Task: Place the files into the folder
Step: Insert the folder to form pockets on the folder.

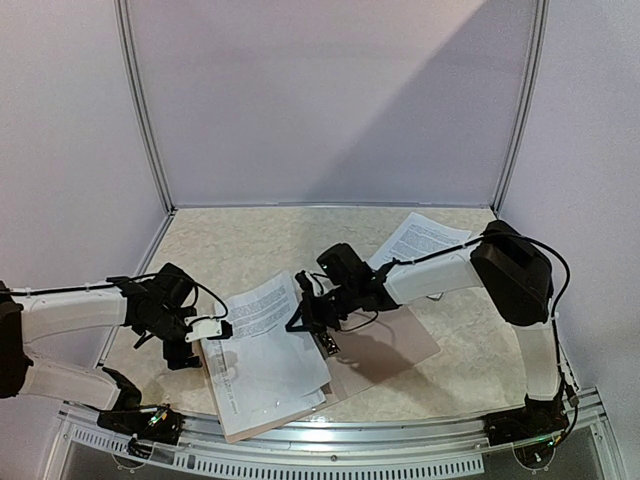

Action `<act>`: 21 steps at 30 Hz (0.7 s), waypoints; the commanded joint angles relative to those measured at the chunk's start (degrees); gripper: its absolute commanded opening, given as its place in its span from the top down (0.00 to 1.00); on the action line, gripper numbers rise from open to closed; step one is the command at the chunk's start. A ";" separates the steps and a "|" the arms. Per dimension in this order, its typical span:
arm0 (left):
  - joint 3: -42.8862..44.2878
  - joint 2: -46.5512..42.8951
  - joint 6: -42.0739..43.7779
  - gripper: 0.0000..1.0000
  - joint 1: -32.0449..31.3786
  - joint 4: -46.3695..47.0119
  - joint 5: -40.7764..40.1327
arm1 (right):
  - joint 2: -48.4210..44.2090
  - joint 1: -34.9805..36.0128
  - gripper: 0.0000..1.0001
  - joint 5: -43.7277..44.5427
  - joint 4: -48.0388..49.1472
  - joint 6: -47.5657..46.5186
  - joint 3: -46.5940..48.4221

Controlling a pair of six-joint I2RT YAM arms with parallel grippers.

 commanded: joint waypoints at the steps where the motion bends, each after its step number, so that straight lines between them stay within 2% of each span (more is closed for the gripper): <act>1: -4.51 2.33 1.69 0.11 -0.42 -0.70 -5.93 | 0.94 1.09 1.00 -4.27 -2.04 2.80 1.42; 8: -4.14 3.41 2.23 0.12 -0.50 -2.88 -5.26 | 0.25 2.67 1.00 -8.73 -3.78 3.38 1.18; 11: -4.41 3.60 2.32 0.14 -0.42 -2.97 -5.58 | -0.15 2.67 1.00 -8.48 0.49 5.87 -0.78; 21: -4.85 2.82 2.28 0.14 -0.48 -2.50 -5.38 | 1.88 2.66 1.00 -0.57 5.44 11.47 1.43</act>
